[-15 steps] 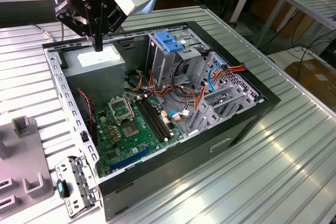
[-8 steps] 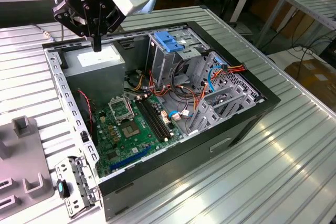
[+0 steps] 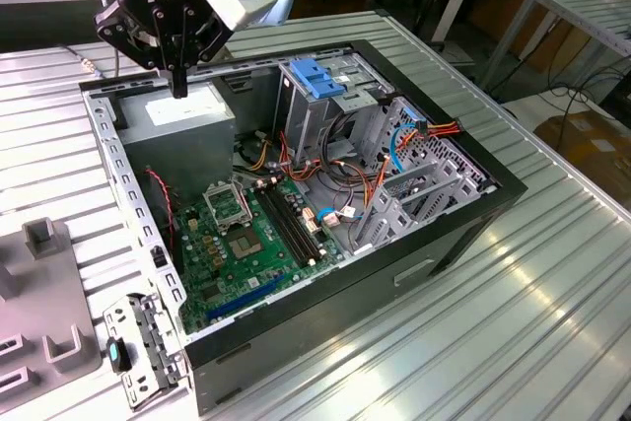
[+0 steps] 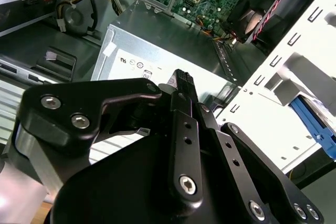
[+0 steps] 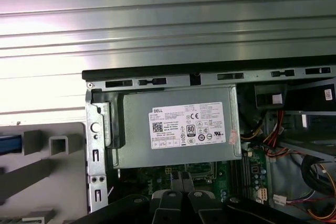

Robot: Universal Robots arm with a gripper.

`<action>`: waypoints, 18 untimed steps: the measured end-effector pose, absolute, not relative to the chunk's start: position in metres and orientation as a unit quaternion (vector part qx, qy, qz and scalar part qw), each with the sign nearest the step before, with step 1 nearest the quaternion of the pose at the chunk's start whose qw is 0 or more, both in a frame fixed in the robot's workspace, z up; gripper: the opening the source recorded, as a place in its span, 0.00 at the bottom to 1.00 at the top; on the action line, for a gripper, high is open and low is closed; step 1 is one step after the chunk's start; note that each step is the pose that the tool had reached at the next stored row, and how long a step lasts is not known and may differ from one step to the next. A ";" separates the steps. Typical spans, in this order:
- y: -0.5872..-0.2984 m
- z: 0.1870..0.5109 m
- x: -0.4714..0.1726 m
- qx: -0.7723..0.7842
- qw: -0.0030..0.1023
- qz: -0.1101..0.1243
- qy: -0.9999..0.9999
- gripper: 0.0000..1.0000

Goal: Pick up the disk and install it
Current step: 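Reach for the disk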

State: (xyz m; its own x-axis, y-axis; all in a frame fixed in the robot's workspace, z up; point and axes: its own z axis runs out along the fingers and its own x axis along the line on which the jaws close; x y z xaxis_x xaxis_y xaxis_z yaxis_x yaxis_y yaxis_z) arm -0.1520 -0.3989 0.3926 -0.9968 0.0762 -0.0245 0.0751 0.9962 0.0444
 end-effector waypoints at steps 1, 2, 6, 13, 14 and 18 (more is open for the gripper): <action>-0.399 0.393 -0.152 0.038 0.013 0.022 0.999 0.11; -0.399 0.393 -0.153 0.038 0.013 0.022 0.999 0.11; -0.399 0.393 -0.154 0.038 0.013 0.022 0.999 0.11; -0.399 0.393 -0.157 0.038 0.013 0.022 0.999 0.11; -0.399 0.393 -0.157 0.038 0.013 0.022 0.999 0.11; -0.399 0.393 -0.159 0.038 0.013 0.022 0.999 0.11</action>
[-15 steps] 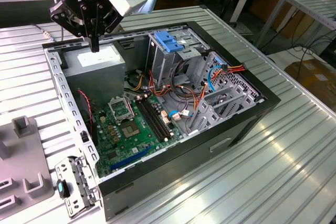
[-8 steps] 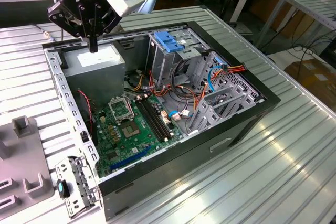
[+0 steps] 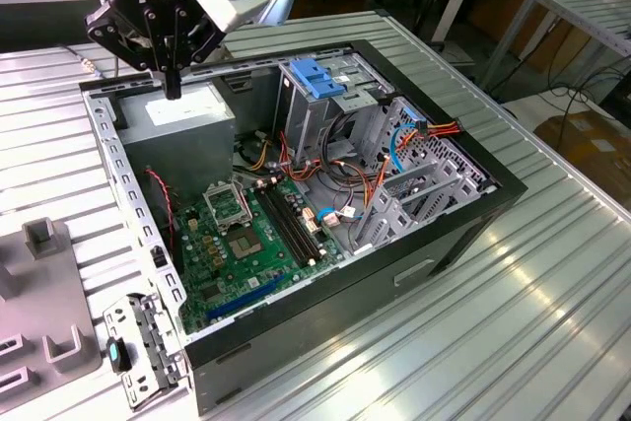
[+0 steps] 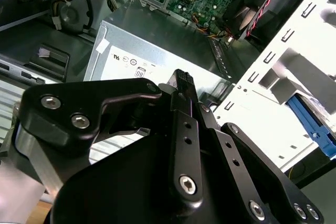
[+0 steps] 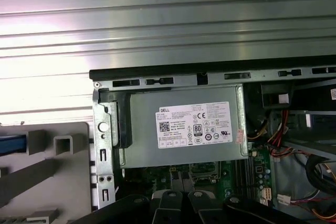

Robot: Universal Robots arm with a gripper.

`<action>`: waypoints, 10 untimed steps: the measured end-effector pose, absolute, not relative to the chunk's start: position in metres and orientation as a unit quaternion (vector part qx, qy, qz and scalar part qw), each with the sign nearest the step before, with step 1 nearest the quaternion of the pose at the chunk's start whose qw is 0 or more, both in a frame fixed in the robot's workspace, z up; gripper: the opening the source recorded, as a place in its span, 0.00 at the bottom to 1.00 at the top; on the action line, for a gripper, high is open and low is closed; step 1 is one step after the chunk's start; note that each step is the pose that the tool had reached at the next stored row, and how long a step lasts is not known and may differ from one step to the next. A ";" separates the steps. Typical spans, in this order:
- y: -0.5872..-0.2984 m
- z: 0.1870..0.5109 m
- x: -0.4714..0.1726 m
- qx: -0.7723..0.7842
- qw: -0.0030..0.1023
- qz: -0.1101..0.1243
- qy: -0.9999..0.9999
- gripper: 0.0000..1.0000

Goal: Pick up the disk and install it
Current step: 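Reach for the disk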

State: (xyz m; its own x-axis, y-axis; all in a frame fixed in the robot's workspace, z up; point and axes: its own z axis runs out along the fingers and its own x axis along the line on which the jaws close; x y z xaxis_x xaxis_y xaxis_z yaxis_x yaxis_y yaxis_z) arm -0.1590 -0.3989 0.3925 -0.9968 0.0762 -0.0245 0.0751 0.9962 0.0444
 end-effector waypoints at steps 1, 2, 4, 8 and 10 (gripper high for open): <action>-0.399 0.393 -0.160 0.038 0.013 0.022 0.999 0.11; -0.399 0.393 -0.160 0.038 0.013 0.022 0.999 0.11; -0.399 0.393 -0.161 0.038 0.013 0.022 0.999 0.11; -0.399 0.392 -0.162 0.038 0.013 0.022 0.999 0.11; -0.399 0.393 -0.163 0.038 0.013 0.022 0.999 0.11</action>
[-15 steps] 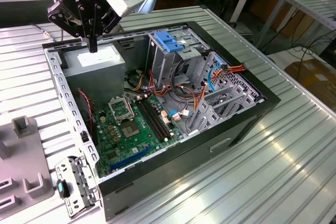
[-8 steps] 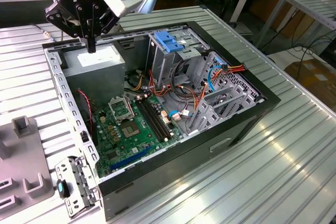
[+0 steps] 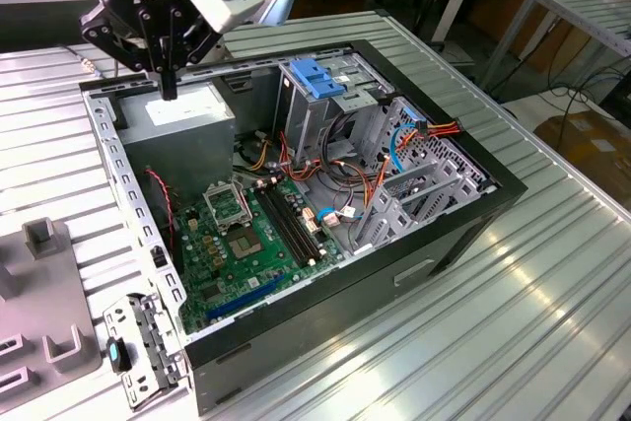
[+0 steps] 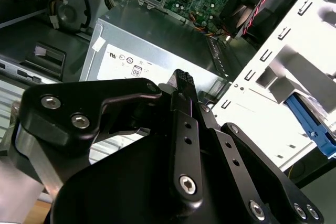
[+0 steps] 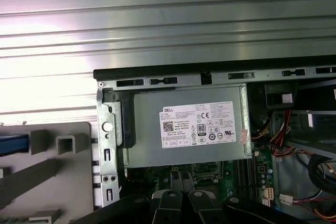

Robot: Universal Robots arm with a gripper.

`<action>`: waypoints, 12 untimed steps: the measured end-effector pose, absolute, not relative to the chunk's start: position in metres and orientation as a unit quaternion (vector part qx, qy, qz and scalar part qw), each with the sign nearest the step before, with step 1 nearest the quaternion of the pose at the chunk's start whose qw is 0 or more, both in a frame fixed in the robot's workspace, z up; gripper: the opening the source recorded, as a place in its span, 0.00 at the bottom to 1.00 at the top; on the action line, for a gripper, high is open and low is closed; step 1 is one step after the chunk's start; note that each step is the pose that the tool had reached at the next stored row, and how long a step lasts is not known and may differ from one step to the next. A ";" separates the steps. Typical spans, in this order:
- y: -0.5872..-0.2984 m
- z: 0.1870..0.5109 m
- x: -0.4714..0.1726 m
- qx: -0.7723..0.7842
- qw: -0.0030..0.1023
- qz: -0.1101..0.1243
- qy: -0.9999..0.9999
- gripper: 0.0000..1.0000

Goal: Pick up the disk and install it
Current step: 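Reach for the disk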

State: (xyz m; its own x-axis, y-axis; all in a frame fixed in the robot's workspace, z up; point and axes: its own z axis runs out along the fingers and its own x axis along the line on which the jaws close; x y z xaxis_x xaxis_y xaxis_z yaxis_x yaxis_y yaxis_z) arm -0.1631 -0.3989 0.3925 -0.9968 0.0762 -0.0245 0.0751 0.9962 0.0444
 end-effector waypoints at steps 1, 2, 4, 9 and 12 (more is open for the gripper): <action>-0.399 0.392 -0.163 0.038 0.013 0.022 0.999 0.11; -0.399 0.393 -0.164 0.038 0.013 0.022 0.999 0.11; -0.399 0.392 -0.165 0.038 0.013 0.022 0.999 0.11; -0.399 0.392 -0.166 0.038 0.013 0.022 0.999 0.11; -0.399 0.392 -0.168 0.038 0.013 0.022 0.999 0.11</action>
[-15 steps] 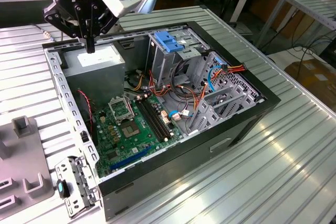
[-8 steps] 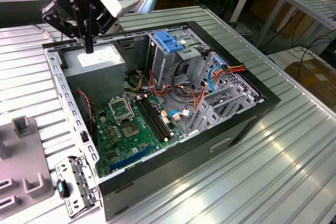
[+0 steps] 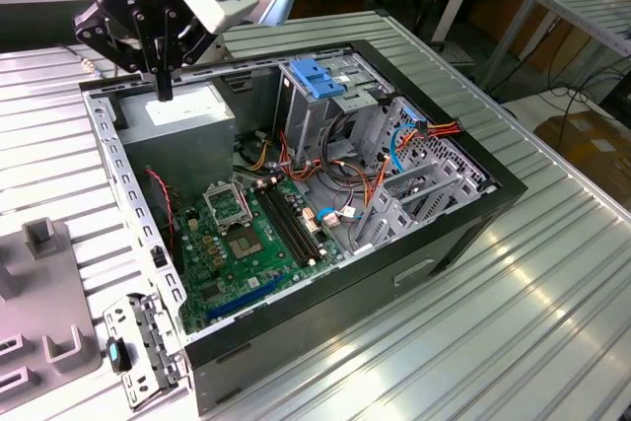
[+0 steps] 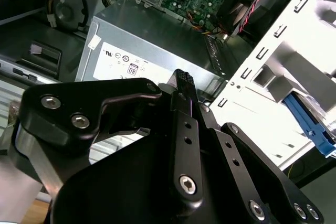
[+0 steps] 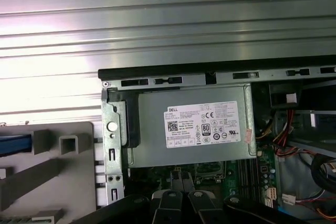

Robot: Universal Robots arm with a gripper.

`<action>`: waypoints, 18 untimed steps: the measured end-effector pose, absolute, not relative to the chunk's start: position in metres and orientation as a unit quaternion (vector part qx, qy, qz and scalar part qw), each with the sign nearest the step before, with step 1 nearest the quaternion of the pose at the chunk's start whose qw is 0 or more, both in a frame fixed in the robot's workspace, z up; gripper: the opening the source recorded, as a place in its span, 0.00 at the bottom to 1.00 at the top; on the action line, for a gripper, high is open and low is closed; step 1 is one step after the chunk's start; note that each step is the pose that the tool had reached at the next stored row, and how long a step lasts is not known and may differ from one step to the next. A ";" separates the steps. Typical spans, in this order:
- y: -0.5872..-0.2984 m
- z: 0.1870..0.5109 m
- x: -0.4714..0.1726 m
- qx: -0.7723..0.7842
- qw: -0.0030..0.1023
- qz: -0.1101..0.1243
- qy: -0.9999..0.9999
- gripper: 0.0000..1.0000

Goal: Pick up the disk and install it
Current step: 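Reach for the disk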

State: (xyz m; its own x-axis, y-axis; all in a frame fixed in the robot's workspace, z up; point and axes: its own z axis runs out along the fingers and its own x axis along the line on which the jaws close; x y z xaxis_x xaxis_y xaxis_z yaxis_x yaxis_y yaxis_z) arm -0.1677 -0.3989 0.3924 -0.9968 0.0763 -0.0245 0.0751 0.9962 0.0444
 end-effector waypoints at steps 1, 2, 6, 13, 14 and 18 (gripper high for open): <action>-0.399 0.392 -0.168 0.038 0.013 0.022 0.999 0.11; -0.399 0.392 -0.168 0.038 0.013 0.022 0.999 0.11; -0.399 0.392 -0.171 0.038 0.013 0.022 0.999 0.11; -0.399 0.392 -0.181 0.038 0.013 0.022 0.999 0.11; -0.399 0.392 -0.182 0.038 0.013 0.022 0.999 0.11; -0.399 0.392 -0.185 0.038 0.013 0.022 0.999 0.11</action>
State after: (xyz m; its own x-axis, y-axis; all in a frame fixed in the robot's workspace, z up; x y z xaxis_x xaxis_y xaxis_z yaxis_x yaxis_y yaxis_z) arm -0.1852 -0.3989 0.3924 -0.9968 0.0763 -0.0245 0.0751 0.9962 0.0444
